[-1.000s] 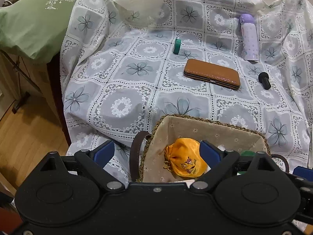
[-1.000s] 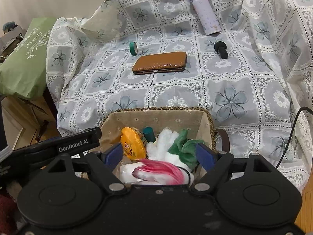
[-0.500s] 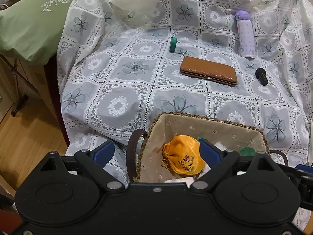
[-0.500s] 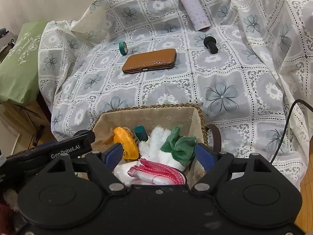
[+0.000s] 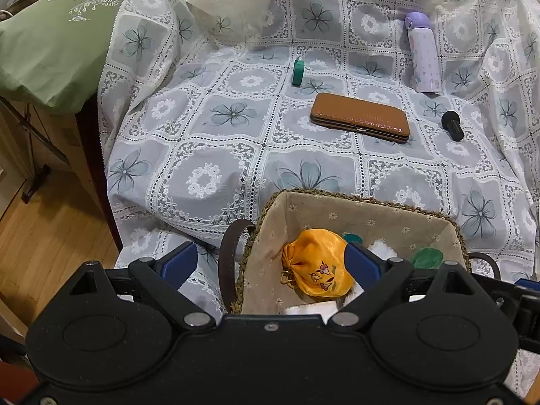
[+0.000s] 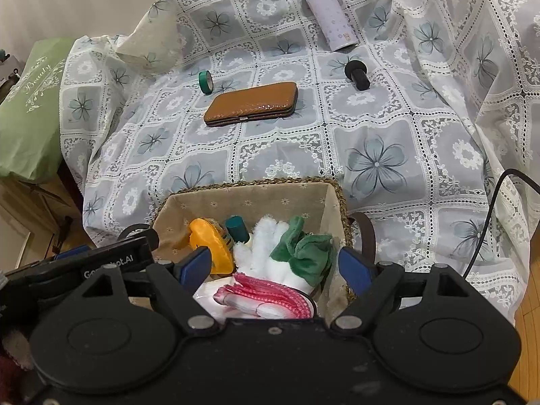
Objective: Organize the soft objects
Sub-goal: 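Lift both open grippers out of the basket toward the remaining objects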
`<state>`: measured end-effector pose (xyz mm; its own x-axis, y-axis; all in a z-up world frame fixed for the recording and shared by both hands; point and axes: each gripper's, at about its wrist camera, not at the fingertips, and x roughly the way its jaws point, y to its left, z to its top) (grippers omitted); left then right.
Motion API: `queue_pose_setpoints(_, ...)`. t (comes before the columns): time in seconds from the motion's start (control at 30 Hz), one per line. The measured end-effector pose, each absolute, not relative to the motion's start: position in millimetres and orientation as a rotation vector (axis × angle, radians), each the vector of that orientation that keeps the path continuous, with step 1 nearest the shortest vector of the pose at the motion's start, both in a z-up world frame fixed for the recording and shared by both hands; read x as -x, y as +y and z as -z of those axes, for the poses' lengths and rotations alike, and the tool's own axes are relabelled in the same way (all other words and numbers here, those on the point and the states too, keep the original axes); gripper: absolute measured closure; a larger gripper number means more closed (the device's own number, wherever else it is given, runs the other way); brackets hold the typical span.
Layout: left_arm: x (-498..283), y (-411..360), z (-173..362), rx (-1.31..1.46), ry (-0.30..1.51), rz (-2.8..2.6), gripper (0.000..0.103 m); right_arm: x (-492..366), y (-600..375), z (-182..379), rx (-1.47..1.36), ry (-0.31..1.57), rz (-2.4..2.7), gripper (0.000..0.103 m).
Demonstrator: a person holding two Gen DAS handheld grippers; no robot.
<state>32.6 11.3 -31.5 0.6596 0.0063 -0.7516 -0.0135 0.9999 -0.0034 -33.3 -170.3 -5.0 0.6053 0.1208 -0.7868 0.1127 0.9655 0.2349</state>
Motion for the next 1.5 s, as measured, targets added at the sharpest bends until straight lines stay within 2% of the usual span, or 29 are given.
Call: queue_pose_setpoints(1.5,-47.0,5.3,43.5,-0.046,0.91,0.024,0.012,0.1,-178.1,6.8,-0.21,0.944,0.053,0.018)
